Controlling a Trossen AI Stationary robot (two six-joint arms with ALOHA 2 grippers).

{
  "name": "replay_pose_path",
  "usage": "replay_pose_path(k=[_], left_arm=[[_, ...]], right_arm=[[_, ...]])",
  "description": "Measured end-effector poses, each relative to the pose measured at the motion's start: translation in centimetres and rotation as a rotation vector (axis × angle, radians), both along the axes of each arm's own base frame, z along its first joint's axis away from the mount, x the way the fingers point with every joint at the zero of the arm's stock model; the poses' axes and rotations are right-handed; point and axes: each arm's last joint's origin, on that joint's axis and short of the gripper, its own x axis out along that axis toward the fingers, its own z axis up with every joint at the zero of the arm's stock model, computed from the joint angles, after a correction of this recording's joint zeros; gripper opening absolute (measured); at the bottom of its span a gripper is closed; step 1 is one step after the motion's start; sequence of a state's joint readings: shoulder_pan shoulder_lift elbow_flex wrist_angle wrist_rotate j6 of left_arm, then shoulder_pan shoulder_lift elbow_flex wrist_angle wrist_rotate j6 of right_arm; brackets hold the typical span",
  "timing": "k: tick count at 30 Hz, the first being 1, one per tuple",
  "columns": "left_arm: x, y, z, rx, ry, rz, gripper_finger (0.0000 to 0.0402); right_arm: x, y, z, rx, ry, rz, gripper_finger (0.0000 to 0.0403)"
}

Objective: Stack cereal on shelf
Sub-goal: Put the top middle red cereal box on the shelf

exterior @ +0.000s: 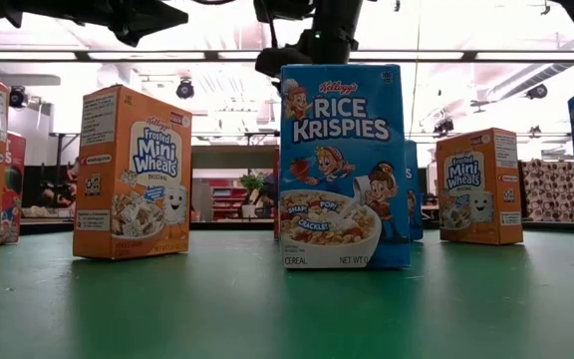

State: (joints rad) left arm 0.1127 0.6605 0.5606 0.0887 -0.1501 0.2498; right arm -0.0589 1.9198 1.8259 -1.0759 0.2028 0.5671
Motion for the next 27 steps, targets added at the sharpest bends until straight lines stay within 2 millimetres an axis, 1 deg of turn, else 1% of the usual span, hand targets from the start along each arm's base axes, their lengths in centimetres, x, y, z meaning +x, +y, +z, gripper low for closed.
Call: replay_pose_path(k=[7, 9, 13, 16, 19, 27], left_arm=[[0.0, 0.0, 0.0, 0.000, 0.000, 0.000, 0.0000], [0.0, 0.0, 0.0, 0.000, 0.000, 0.000, 0.0000], [0.0, 0.0, 0.0, 0.000, 0.000, 0.000, 0.0000], [0.0, 0.0, 0.0, 0.000, 0.000, 0.000, 0.0000], [0.0, 0.0, 0.0, 0.000, 0.000, 0.000, 0.0000], [0.0, 0.0, 0.0, 0.000, 0.000, 0.000, 0.0000]], right_arm=[[-0.2, 0.0, 0.2, 0.000, 0.011, -0.001, 0.0278], [-0.1, 0.0, 0.0, -0.002, 0.015, -0.001, 0.0278], [0.3, 0.1, -1.1, -0.004, 0.044, 0.012, 0.0277], [0.4, 0.1, -1.3, -0.007, 0.047, 0.022, 0.0273], [0.4, 0.1, -1.3, -0.007, 0.048, 0.024, 0.0259], [0.4, 0.1, -1.3, -0.004, 0.048, 0.026, 0.0204]])
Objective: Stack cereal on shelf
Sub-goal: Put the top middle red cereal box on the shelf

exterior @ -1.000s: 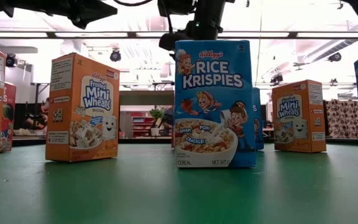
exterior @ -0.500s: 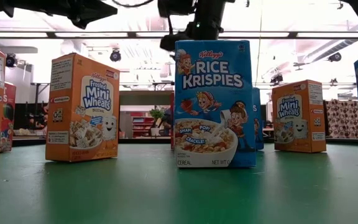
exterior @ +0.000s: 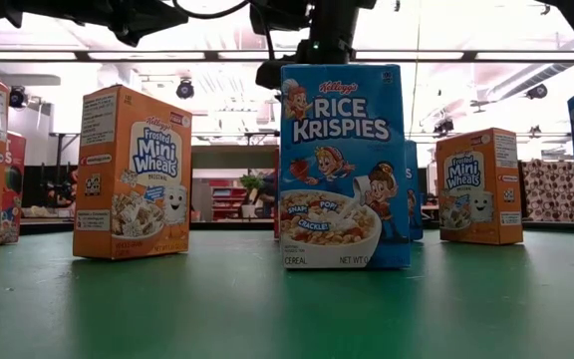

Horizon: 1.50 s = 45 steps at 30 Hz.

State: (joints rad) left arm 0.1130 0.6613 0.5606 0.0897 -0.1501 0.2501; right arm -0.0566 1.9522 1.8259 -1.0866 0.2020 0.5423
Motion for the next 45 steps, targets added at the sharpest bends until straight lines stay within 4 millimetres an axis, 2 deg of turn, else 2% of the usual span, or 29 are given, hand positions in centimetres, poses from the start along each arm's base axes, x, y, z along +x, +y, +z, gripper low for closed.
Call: replay_pose_path(k=[6, 26, 37, 45], left_arm=[[0.00, 0.00, 0.00, 0.000, 0.000, 0.000, 0.0000], [0.00, 0.00, 0.00, 0.000, 0.000, -0.001, 0.0000], [0.00, 0.00, 0.00, 0.000, 0.000, 0.000, 0.0000], [0.00, 0.00, 0.00, 0.000, 0.000, 0.000, 0.0000]], right_arm=[[0.00, 0.00, 0.00, 0.001, 0.000, 0.000, 0.0192], [0.02, 0.00, 0.02, 0.001, -0.003, 0.001, 0.0189], [0.11, 0.45, 0.03, -0.006, -0.005, 0.028, 0.0155], [0.03, 0.46, 0.40, -0.009, -0.015, 0.038, 0.0150]])
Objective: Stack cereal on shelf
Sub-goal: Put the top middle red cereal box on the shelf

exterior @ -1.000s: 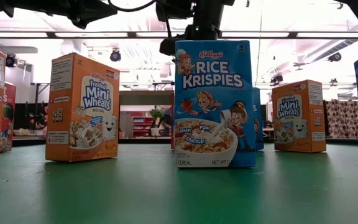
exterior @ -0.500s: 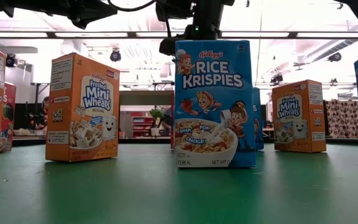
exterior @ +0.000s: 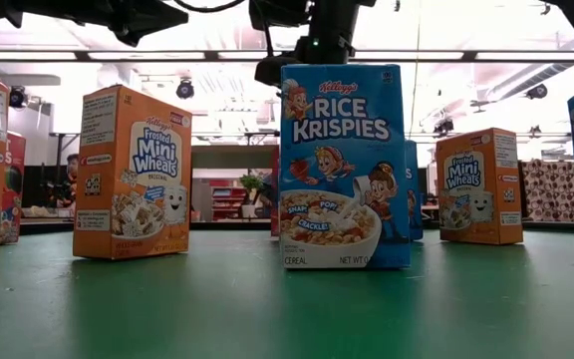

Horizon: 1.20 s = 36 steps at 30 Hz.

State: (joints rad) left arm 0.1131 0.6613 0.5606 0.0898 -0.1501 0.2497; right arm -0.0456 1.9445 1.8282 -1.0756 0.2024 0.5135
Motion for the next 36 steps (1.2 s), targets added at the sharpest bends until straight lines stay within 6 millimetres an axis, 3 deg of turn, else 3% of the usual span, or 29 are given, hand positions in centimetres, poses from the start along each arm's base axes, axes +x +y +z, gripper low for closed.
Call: replay_pose_path(k=[16, 23, 29, 36], left_arm=[[0.0, 0.0, 0.0, 0.000, -0.001, -0.001, 0.0000], [0.0, 0.0, 0.0, 0.000, -0.002, 0.000, 0.0000], [-0.3, 0.0, 0.3, 0.002, -0.021, 0.000, 0.0000], [-0.5, -0.1, 0.5, 0.008, -0.034, 0.000, 0.0000]], right_arm=[[-0.7, 0.4, 7.6, 0.103, -0.124, 0.089, 0.0150], [-1.2, 0.1, 11.6, 0.031, -0.234, 0.139, 0.0150], [-1.6, -2.1, 14.0, -0.157, -0.288, 0.133, 0.0150], [-1.8, -6.6, 14.9, -0.267, -0.327, 0.145, 0.0150]])
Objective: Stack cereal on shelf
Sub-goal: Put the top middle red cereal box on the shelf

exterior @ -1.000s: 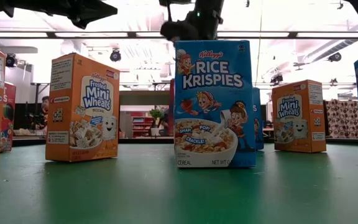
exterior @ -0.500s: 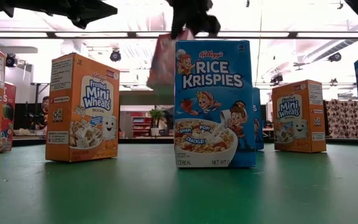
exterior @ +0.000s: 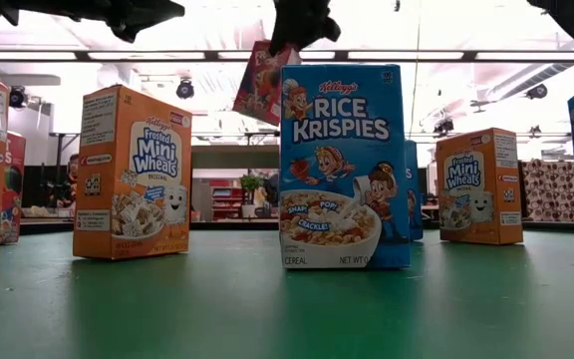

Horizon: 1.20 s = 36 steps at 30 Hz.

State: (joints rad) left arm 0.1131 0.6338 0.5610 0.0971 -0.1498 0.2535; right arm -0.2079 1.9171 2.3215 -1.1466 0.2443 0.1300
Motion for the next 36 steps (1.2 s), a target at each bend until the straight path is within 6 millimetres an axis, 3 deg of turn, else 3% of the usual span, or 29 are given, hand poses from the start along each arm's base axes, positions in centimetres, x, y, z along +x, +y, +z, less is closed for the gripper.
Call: replay_pose_path(k=[8, 13, 20, 26, 36], left_arm=[[0.0, 0.0, 0.1, 0.026, 0.001, 0.001, 0.0000], [0.0, 0.0, 0.1, 0.028, -0.001, 0.001, 0.0000], [0.1, 0.0, 0.1, 0.034, 0.002, 0.001, 0.0000], [0.1, 0.0, 0.1, 0.034, 0.000, 0.001, 0.0000], [0.1, 0.0, 0.1, 0.034, -0.003, 0.001, 0.0000]], right_arm=[[0.0, -4.8, 1.1, -0.105, -0.131, -0.031, 0.0150], [-0.1, -6.2, 0.0, -0.140, -0.079, -0.020, 0.0150], [0.1, -6.8, -2.1, -0.124, -0.008, -0.020, 0.0150], [0.1, -6.8, -2.3, -0.122, -0.005, -0.019, 0.0153], [0.1, -6.9, -2.3, -0.107, -0.016, -0.038, 0.0220]])
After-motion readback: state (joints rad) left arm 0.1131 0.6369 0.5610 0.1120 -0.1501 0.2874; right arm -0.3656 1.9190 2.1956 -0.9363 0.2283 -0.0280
